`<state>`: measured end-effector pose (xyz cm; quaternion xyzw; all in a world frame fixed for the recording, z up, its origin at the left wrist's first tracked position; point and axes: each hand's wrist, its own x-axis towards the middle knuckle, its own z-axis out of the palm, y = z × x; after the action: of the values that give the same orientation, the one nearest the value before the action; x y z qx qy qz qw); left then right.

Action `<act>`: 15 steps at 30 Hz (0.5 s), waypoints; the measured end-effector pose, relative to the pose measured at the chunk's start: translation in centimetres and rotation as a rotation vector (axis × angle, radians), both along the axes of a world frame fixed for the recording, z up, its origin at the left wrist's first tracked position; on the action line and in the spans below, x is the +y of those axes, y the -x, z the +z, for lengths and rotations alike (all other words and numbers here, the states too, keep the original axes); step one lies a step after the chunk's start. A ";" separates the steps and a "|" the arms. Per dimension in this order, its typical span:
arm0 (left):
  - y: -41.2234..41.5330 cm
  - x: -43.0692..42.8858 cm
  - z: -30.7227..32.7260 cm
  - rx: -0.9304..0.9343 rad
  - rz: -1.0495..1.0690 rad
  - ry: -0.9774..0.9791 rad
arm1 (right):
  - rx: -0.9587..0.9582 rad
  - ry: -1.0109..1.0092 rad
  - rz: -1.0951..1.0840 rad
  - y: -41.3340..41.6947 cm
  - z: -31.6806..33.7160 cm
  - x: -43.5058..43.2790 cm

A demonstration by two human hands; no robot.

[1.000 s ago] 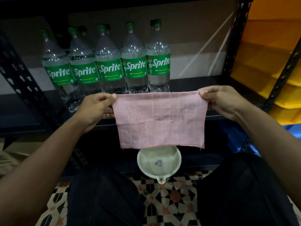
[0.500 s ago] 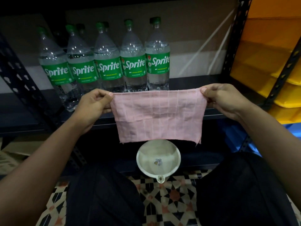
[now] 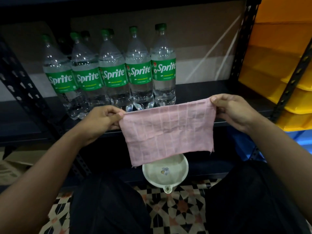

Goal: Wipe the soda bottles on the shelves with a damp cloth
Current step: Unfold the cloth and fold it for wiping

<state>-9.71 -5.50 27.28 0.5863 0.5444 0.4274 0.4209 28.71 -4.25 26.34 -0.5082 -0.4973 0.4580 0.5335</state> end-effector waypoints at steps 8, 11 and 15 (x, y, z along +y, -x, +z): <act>-0.3 -1.4 -2.5 -0.227 -0.122 0.191 | 0.004 -0.018 -0.153 0.0 -0.4 1.0; -0.3 -2.0 -2.6 -0.253 -0.148 0.285 | -0.002 0.038 -0.134 0.6 -1.1 1.1; -0.9 -2.6 -2.5 -0.267 -0.170 0.330 | -0.028 0.020 -0.105 1.6 -2.2 1.1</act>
<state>-8.83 -8.11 24.75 0.4916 0.4949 0.3694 0.6140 27.09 -3.16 24.16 -0.5451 -0.4730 0.4271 0.5447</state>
